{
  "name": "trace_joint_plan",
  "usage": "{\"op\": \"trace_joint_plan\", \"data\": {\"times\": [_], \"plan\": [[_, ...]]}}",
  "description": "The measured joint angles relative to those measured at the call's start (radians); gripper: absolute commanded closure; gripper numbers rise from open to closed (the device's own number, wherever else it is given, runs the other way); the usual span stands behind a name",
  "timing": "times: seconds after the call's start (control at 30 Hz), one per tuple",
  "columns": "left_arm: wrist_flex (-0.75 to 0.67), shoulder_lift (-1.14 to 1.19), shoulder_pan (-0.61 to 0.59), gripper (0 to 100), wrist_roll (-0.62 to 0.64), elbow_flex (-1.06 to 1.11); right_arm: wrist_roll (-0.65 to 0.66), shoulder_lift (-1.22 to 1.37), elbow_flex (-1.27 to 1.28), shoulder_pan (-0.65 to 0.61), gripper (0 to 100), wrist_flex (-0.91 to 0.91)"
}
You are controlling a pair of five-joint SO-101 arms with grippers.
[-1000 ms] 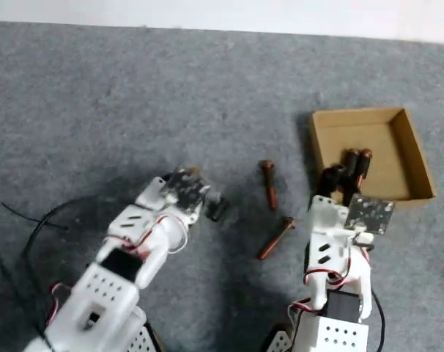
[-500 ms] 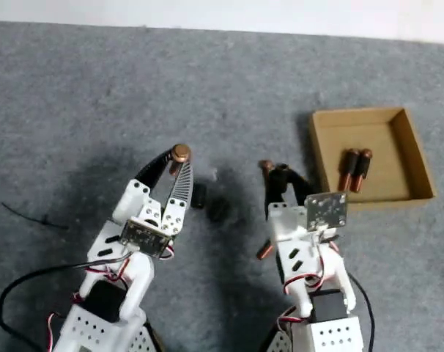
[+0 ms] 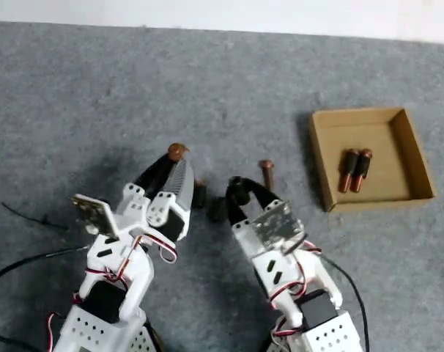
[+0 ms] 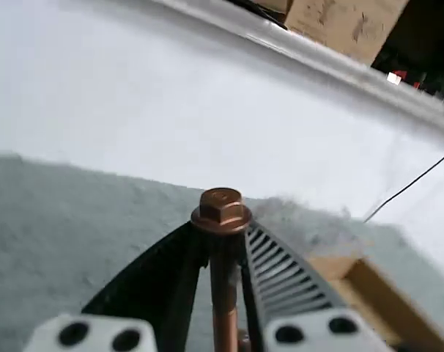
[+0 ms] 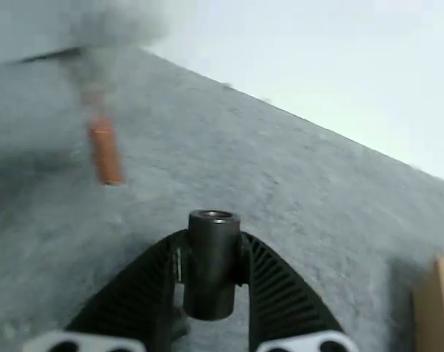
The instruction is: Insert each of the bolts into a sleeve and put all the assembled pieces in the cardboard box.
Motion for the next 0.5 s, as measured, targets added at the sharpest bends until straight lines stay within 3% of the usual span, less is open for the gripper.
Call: {"op": "trace_joint_plan", "data": {"times": [0.13,0.27,0.5], "plan": [[0.000,0.000,0.000,99,0.112,-0.002,0.011,0.000,0.000,-0.041,99.3,0.000],[0.000,0.000,0.000,99,0.129,-0.002,0.015,0.000,0.000,-0.046,99.3,0.000],[0.000,0.000,0.000,99,0.135,-0.002,0.157,0.000,0.000,-0.087,99.3,0.000]]}}
